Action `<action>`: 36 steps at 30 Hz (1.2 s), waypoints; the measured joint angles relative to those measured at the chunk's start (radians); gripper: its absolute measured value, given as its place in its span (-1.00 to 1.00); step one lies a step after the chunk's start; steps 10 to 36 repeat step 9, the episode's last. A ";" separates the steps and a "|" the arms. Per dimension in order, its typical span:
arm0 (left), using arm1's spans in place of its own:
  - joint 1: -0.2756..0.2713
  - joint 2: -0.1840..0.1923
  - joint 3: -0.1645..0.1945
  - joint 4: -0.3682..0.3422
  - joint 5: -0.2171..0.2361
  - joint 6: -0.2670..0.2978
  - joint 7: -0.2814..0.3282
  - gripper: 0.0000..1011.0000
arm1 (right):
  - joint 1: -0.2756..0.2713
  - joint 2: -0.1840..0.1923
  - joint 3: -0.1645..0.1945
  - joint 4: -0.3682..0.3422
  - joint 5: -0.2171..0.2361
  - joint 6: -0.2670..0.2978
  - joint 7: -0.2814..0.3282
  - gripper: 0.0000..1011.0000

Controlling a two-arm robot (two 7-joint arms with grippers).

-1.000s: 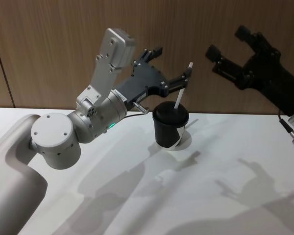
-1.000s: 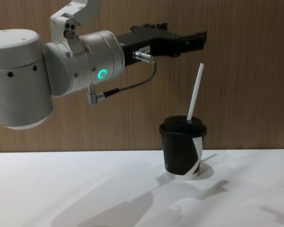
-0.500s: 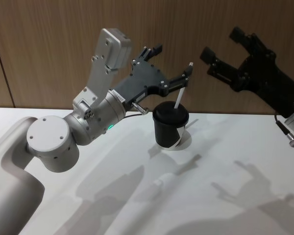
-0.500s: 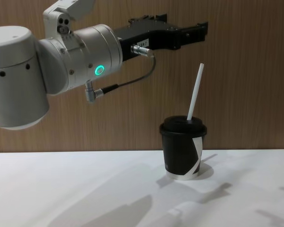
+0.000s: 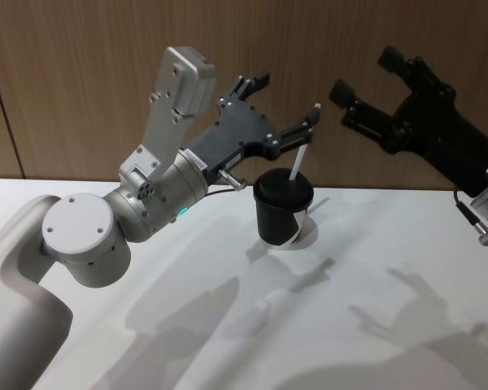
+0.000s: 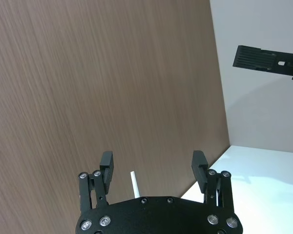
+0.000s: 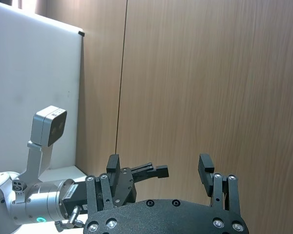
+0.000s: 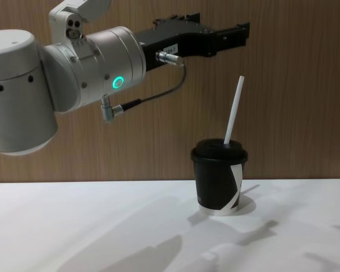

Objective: Pick up the straw with one hand, pass it to the other hand, and insert it into the cup.

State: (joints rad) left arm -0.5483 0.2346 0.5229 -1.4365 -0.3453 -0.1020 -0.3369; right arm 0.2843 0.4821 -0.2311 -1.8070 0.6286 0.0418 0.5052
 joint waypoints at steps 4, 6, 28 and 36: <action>0.001 0.000 0.000 -0.001 0.000 0.000 0.000 0.98 | 0.000 0.000 -0.001 -0.001 0.000 0.001 0.000 0.98; 0.001 0.000 -0.001 -0.002 0.000 -0.001 0.000 0.98 | -0.001 0.000 -0.001 -0.001 0.001 0.001 -0.001 0.98; 0.002 0.001 -0.001 -0.003 0.000 -0.001 0.000 0.98 | -0.001 0.001 -0.001 -0.002 0.001 0.001 -0.001 0.98; 0.002 0.001 -0.001 -0.003 0.000 -0.001 0.000 0.98 | -0.001 0.001 -0.001 -0.002 0.001 0.001 -0.001 0.98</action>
